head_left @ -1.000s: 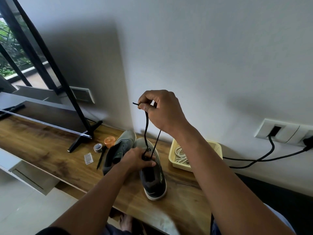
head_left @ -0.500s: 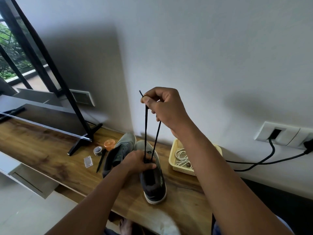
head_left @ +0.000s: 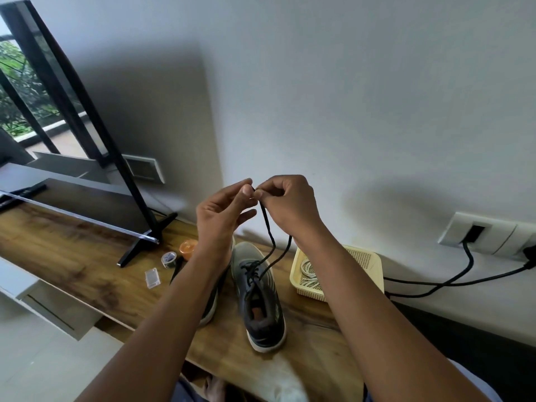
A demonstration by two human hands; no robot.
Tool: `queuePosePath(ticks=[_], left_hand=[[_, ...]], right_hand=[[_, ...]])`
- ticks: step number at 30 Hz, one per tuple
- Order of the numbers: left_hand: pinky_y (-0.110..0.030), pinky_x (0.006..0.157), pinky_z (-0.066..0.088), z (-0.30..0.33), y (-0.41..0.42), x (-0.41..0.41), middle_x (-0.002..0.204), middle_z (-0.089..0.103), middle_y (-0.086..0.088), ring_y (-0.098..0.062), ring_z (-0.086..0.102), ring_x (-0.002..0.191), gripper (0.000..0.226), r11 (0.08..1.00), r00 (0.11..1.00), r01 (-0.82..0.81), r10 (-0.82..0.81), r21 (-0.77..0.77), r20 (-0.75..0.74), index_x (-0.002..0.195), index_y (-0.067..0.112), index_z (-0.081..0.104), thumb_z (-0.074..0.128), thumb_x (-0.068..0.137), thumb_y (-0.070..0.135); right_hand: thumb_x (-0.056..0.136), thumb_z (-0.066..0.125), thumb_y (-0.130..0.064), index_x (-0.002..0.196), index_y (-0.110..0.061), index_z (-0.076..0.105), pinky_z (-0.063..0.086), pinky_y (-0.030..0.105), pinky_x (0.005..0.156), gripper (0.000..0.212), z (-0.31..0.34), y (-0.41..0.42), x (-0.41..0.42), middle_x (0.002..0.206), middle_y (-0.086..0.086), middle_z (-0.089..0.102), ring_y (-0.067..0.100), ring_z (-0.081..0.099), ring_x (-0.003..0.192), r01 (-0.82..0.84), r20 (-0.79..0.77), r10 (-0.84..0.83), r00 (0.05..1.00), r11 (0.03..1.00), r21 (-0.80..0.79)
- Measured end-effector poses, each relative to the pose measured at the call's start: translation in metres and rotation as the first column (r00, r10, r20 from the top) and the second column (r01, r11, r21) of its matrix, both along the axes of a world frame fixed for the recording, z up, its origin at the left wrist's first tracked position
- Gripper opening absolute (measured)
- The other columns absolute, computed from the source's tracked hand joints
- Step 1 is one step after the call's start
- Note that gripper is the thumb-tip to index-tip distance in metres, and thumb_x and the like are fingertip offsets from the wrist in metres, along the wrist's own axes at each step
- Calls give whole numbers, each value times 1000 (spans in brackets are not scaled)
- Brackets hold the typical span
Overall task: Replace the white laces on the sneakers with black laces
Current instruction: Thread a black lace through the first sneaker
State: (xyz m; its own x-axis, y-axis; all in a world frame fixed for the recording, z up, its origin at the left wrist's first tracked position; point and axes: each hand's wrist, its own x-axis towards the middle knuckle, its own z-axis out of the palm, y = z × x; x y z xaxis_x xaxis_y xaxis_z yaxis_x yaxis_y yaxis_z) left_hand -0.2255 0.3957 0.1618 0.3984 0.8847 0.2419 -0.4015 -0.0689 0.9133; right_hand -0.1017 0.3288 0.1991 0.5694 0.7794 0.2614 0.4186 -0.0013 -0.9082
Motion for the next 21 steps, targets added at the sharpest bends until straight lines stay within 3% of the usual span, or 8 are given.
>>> queuePosePath(ticks=[6,11,15,17,21], left_hand=[[-31,79,61,-5,4,-3,103,78,-18,-27,76,98,34,999,1000,6,-5,-48,22,110,4,78,80,83,23],[-30,84,60,-8,4,-2,114,77,-13,-22,72,103,39,990,998,37,-31,-135,45,114,13,81,82,80,31],[-29,84,60,-8,4,0,113,79,-12,-22,75,104,30,985,993,65,-49,-157,104,111,17,82,81,81,21],[-30,86,60,-7,4,-1,114,78,-15,-27,76,106,28,987,993,65,-48,-150,111,108,15,82,81,80,16],[-29,84,60,-7,5,-2,106,79,-14,-24,76,98,24,986,993,71,-55,-153,106,104,12,82,80,80,14]], right_hand=[[90,79,-22,83,-23,82,60,32,81,8,-6,2,-3,76,-13,76,3,71,78,14,61,-15,998,1000,11],[91,77,-16,94,-18,84,59,34,93,8,-9,4,-7,87,-8,80,7,75,91,2,-237,25,971,994,111],[92,77,-11,101,-12,83,60,31,85,11,-12,4,-14,92,-4,80,9,75,92,-1,-384,70,921,984,179],[90,78,-7,99,-10,83,61,34,85,11,-13,4,-15,91,1,80,11,76,90,13,-396,67,916,980,197],[86,81,-6,88,-8,81,60,29,68,3,-13,4,-13,81,7,78,11,72,75,31,-380,43,924,982,186]])
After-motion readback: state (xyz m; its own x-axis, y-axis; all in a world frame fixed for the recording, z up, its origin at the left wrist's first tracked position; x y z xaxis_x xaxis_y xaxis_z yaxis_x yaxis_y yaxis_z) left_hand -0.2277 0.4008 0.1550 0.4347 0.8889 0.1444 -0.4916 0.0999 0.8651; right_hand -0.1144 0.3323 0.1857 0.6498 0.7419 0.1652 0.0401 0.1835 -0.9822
